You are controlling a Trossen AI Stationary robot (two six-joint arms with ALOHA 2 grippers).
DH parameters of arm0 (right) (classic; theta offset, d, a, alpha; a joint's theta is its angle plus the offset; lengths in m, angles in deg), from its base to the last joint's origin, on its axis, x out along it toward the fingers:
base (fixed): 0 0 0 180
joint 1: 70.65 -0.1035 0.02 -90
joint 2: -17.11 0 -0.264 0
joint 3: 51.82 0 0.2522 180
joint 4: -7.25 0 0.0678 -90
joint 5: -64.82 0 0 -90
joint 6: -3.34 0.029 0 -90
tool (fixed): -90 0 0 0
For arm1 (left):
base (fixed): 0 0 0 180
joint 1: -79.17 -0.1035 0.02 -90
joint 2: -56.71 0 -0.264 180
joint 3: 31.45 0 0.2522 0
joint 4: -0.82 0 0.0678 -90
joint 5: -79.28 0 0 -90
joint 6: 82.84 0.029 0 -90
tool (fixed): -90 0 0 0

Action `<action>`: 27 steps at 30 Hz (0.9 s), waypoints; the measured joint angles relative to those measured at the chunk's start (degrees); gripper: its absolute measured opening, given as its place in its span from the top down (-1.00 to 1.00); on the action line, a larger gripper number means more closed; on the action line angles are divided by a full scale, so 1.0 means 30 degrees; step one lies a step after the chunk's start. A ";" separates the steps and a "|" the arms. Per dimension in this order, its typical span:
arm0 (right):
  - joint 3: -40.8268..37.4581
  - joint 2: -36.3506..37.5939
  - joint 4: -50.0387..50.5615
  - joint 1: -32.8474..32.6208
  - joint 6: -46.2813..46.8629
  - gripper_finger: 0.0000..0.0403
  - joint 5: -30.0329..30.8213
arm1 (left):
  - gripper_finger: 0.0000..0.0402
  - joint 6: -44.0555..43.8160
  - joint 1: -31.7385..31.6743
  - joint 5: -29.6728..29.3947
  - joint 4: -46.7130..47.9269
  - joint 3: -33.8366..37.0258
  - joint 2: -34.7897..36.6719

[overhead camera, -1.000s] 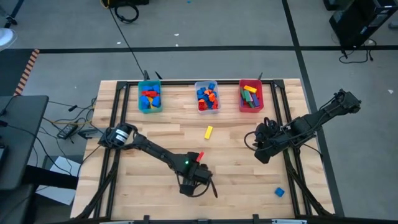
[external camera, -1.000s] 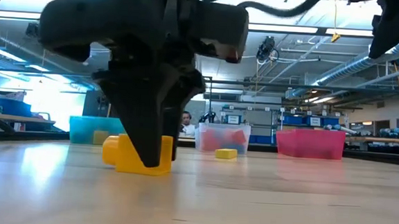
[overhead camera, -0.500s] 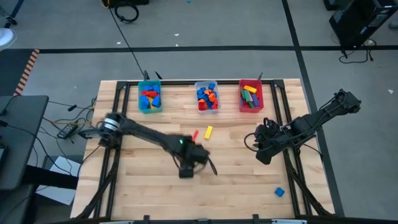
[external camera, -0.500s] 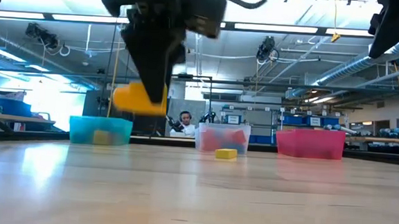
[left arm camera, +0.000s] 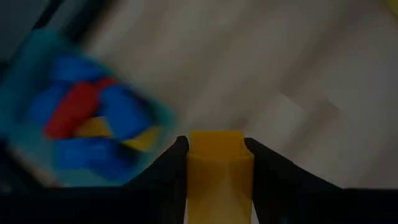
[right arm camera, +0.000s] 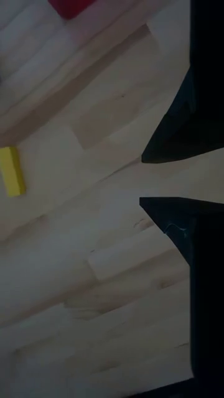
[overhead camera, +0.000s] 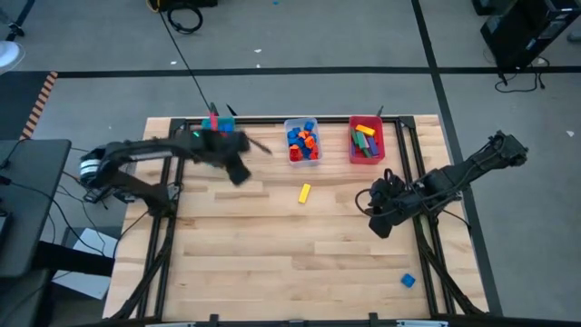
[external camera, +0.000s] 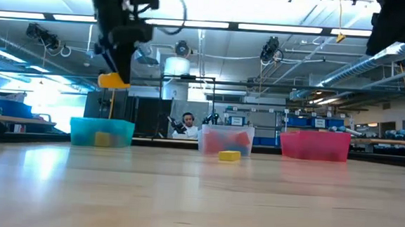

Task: Sort blocks by size
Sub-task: Put the yellow 1 stud game piece into the blue bin

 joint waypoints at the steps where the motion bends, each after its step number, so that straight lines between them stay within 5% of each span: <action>1: 0.0000 0.0000 -0.0066 0.0134 0.0295 0.44 0.0025 | 0.34 0.0025 -0.1091 -0.0030 -0.0326 0.0341 0.0435; 6: 0.0000 0.0000 -0.0588 0.0739 0.1677 0.44 0.0436 | 0.34 0.0398 -0.6498 0.0024 -0.0830 0.0712 0.0759; 13: 0.0000 0.0000 -0.0617 0.1754 0.3873 0.44 0.0915 | 0.03 0.0035 -1.1381 0.0107 -0.3638 0.0697 -0.0993; 27: 0.0000 0.0000 -0.0615 0.3239 0.5755 0.44 0.1411 | -0.10 0.1967 -1.2378 0.0782 -0.5010 0.0067 -0.2259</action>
